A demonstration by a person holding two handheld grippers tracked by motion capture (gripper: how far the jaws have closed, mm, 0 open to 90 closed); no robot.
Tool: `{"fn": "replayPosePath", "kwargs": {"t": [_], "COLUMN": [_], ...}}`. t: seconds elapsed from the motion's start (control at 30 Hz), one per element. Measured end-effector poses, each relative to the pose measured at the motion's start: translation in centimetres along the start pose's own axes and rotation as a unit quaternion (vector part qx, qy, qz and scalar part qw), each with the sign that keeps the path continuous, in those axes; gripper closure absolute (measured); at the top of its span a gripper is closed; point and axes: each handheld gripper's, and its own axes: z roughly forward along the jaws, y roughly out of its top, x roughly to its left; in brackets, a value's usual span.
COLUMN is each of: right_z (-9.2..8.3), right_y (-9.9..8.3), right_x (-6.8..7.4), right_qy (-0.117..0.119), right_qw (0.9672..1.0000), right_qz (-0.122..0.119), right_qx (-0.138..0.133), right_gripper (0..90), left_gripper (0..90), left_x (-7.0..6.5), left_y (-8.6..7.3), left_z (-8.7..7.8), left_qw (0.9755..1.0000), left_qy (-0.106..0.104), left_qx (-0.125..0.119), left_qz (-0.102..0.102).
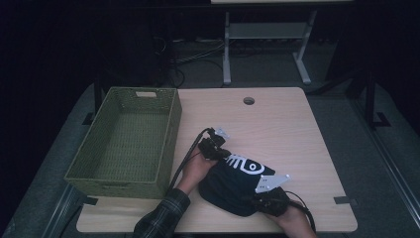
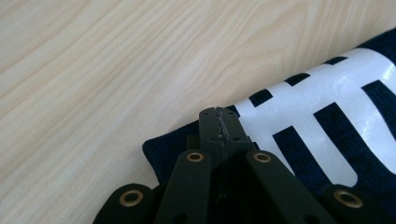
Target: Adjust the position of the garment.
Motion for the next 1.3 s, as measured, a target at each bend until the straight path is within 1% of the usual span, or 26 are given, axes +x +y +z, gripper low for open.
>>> {"fn": "replayPosePath", "kwargs": {"t": [0.1, 0.17, 0.2, 0.23, 0.27, 0.3, 0.33, 0.4, 0.43, 0.47, 0.5, 0.53, 0.6, 0.63, 0.67, 0.7, 0.73, 0.8, 0.83, 0.87, 0.93, 0.97, 1.03, 1.2, 1.27, 1.3], "right_z": [-0.2, -0.9, -1.2, -1.8, -2.2, -2.9, -3.3, -3.8, -4.1, -4.3, -4.4, -4.4, -4.3, -4.1, -4.0, -3.6, -3.3, -2.7, -2.2, -1.8, -1.4, -1.4, -1.4, -1.4, -1.4, -1.4], "right_y": [0.3, 0.5, 0.7, 0.9, 1.1, 1.4, 1.6, 1.8, 1.9, 1.8, 1.7, 1.6, 1.5, 1.4, 1.4, 1.3, 1.2, 0.9, 0.7, 0.5, 0.3, 0.2, 0.0, -0.3, -0.3, -0.3], "right_x": [0.0, -0.2, -0.2, -0.4, -0.5, -0.7, -1.0, -1.4, -1.8, -2.2, -2.6, -3.2, -3.8, -4.2, -4.5, -4.9, -5.2, -5.7, -5.9, -5.9, -5.9, -5.9, -5.9, -5.5, -5.2, -5.3], "right_qy": [0.002, 0.008, 0.008, 0.006, 0.004, -0.004, -0.012, -0.022, -0.036, -0.044, -0.052, -0.063, -0.072, -0.08, -0.085, -0.091, -0.102, -0.104, -0.109, -0.108, -0.11, -0.109, -0.107, -0.106, -0.102, -0.103], "right_qw": [1.0, 0.9998, 0.9996, 0.9991, 0.9987, 0.998, 0.9975, 0.9968, 0.9965, 0.996, 0.9956, 0.995, 0.9946, 0.9942, 0.9941, 0.9937, 0.9932, 0.9931, 0.993, 0.9931, 0.993, 0.9929, 0.9928, 0.9931, 0.9933, 0.9937], "right_qz": [-0.007, -0.006, -0.005, -0.005, -0.004, -0.005, -0.008, -0.003, -0.001, 0.004, 0.009, 0.011, 0.016, 0.021, 0.019, 0.025, 0.028, 0.037, 0.037, 0.042, 0.041, 0.044, 0.053, 0.047, 0.052, 0.044], "right_qx": [-0.003, -0.019, -0.026, -0.041, -0.051, -0.063, -0.069, -0.077, -0.075, -0.077, -0.077, -0.077, -0.074, -0.069, -0.065, -0.061, -0.049, -0.039, -0.026, -0.019, -0.016, -0.014, -0.013, -0.014, -0.015, -0.015], "right_gripper": [90.0, 90.0, 89.9, 89.9, 89.9, 89.8, 89.8, 89.9, 89.9, 89.9, 90.0, 89.9, 90.0, 89.9, 90.0, 90.0, 90.0, 90.0, 90.0, 90.0, 90.0, 90.0, 90.0, 90.0, 90.0, 90.0], "left_gripper": [90.0, 90.0, 90.0, 90.0, 90.0, 90.0, 90.0, 90.0, 90.0, 90.0, 90.0, 90.0, 90.0, 90.0, 90.0, 90.0, 90.0, 90.0, 90.0, 90.0, 90.0, 90.0, 90.0, 90.0, 90.0, 90.0], "left_x": [0.0, -0.2, -0.4, -0.6, -1.0, -1.4, -1.6, -2.5, -3.0, -3.6, -4.2, -4.6, -5.3, -5.4, -5.5, -5.5, -5.4, -5.0, -4.8, -4.7, -4.8, -4.8, -4.8, -4.5, -4.3, -4.2], "left_y": [0.0, 0.1, 0.0, 0.0, -0.1, -0.2, -0.3, -0.7, -0.9, -1.2, -1.6, -1.9, -2.6, -2.8, -3.2, -3.5, -3.8, -4.3, -4.5, -4.6, -4.7, -4.7, -4.7, -4.6, -4.4, -4.3], "left_z": [-0.6, -1.3, -1.9, -2.3, -3.2, -3.7, -4.1, -5.2, -5.7, -6.1, -6.6, -6.9, -7.4, -7.5, -7.3, -7.0, -6.6, -5.9, -5.7, -5.4, -5.0, -4.8, -4.4, -4.2, -4.0, -4.0], "left_qw": [0.9998, 0.9995, 0.9993, 0.9991, 0.9987, 0.998, 0.9981, 0.9973, 0.997, 0.997, 0.9971, 0.9971, 0.9973, 0.9975, 0.998, 0.9986, 0.999, 0.9993, 0.9996, 0.9996, 0.9998, 0.9999, 0.9999, 0.9998, 0.9998, 0.9998], "left_qy": [-0.007, -0.012, -0.015, -0.016, -0.018, -0.022, -0.021, -0.025, -0.027, -0.028, -0.026, -0.027, -0.027, -0.025, -0.021, -0.016, -0.014, -0.019, -0.018, -0.02, -0.015, -0.012, -0.006, 0.0, 0.005, 0.007], "left_qx": [-0.015, -0.027, -0.035, -0.04, -0.047, -0.058, -0.058, -0.068, -0.072, -0.073, -0.069, -0.068, -0.067, -0.063, -0.058, -0.047, -0.039, -0.031, -0.022, -0.022, -0.012, -0.004, 0.001, 0.003, 0.003, 0.003], "left_qz": [-0.006, -0.009, -0.006, -0.004, -0.002, -0.005, 0.0, 0.003, 0.003, 0.005, 0.016, 0.019, 0.014, 0.017, 0.015, 0.018, 0.016, 0.005, 0.008, 0.001, 0.006, 0.011, 0.016, 0.019, 0.021, 0.021]}}
